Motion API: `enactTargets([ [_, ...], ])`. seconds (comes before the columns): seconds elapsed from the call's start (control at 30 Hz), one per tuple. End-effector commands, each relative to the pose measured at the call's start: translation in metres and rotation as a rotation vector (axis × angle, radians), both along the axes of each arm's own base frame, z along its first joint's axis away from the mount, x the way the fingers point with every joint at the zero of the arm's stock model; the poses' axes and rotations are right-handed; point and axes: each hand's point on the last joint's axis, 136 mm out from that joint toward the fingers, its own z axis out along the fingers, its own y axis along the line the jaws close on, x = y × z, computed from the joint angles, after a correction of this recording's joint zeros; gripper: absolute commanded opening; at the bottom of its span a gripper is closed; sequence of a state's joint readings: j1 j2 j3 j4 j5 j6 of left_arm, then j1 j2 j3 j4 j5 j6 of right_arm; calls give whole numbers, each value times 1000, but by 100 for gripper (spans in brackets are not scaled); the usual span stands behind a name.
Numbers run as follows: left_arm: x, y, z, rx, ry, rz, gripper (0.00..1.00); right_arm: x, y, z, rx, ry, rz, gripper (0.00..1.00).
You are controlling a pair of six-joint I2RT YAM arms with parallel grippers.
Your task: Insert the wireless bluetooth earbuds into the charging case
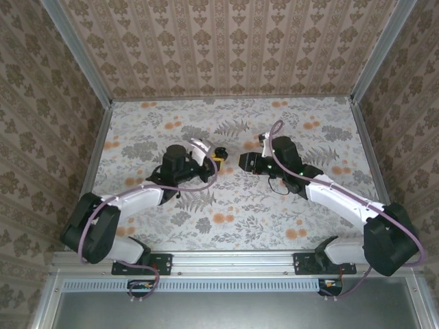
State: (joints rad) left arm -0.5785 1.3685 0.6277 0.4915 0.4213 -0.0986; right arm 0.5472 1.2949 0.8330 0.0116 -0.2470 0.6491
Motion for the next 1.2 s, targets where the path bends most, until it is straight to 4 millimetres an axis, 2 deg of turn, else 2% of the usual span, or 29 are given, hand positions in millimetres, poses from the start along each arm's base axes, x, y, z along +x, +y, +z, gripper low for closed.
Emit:
enactTargets([
  [0.0, 8, 31, -10, 59, 59, 117, 10, -8, 4, -7, -116, 59, 3, 45],
  [0.1, 17, 59, -15, 66, 108, 222, 10, -12, 20, -12, -150, 102, 19, 45],
  [0.13, 17, 65, -17, 65, 127, 250, 10, -13, 28, -19, -166, 127, 24, 45],
  [0.17, 24, 83, -18, 59, 148, 311, 10, -14, 35, -23, -174, 144, 28, 45],
  [0.2, 26, 92, -19, 56, 166, 346, 10, -15, 43, -24, -176, 152, 32, 44],
  [0.37, 30, 136, -31, 38, 260, 508, 10, -23, 95, -42, -188, 216, 94, 44],
  [0.57, 30, 175, -37, -9, 314, 616, 10, -29, 156, -71, -168, 299, 151, 42],
  [0.73, 28, 198, -38, -14, 312, 686, 10, -31, 200, -96, -132, 369, 191, 41],
  [0.83, 29, 204, -37, -26, 309, 708, 10, -31, 219, -108, -114, 399, 209, 40],
  [1.03, 31, 206, -39, -35, 314, 709, 10, -33, 242, -130, -105, 465, 237, 39],
  [1.17, 31, 206, -36, -41, 306, 708, 11, -36, 246, -143, -132, 495, 244, 39],
])
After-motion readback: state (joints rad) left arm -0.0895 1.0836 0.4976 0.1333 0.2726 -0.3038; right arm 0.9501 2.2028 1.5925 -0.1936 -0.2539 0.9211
